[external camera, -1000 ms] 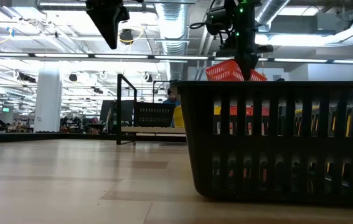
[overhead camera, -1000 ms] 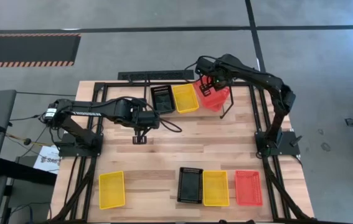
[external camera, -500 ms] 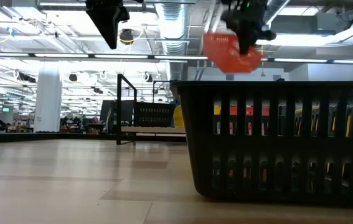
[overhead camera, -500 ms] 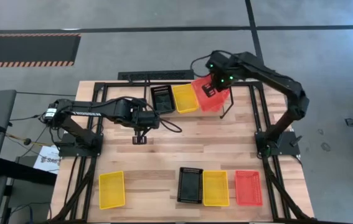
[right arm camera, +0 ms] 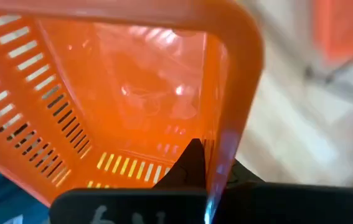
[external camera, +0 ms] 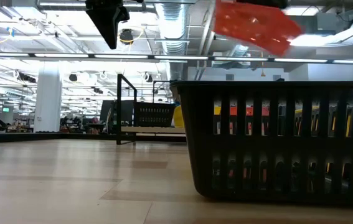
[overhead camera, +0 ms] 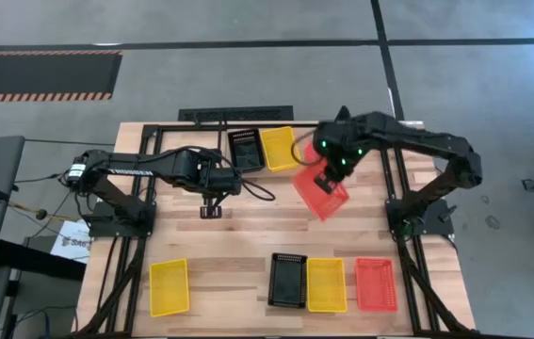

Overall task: Stack baskets on shelf by color
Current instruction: Stack the left orange bin on top of the other orange bin on the shelf

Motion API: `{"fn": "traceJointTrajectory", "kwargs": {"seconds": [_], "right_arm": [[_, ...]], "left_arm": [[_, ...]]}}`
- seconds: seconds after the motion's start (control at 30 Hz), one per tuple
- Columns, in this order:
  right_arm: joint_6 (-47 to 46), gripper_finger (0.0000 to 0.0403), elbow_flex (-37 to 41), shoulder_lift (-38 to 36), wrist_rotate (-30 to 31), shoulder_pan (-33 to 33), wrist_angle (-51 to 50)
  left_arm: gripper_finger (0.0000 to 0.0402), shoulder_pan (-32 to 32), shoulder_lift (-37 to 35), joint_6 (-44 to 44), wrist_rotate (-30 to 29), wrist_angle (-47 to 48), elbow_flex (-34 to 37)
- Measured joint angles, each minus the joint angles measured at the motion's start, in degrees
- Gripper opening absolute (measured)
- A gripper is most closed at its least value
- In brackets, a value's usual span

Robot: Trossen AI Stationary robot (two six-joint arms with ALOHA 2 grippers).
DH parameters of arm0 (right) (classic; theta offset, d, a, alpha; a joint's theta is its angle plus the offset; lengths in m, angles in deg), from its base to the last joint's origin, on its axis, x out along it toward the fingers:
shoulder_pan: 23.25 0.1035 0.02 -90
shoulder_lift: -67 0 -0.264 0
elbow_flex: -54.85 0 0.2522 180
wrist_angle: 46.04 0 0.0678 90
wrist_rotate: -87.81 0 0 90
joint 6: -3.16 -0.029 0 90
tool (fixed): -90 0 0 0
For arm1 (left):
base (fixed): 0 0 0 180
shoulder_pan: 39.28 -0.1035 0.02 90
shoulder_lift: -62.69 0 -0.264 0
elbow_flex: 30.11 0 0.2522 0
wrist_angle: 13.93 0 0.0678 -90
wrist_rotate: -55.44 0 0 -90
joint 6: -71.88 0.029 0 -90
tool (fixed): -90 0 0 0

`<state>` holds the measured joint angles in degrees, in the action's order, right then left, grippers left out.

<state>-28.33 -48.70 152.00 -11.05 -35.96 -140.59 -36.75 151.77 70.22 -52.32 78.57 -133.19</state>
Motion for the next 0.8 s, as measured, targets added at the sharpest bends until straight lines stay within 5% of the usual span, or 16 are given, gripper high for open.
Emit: {"fn": "traceJointTrajectory", "kwargs": {"seconds": [0.33,0.8], "right_arm": [[-14.6,0.0001,28.9,-10.5,-4.9,3.1,21.9],[-27.6,0.0001,44.5,-10.7,-7.1,12.8,22.7]], "left_arm": [[0.0000,0.0,0.0,0.0,0.0,0.0,0.0],[0.0000,-0.5,0.0,-0.6,0.1,-0.5,0.0]]}}
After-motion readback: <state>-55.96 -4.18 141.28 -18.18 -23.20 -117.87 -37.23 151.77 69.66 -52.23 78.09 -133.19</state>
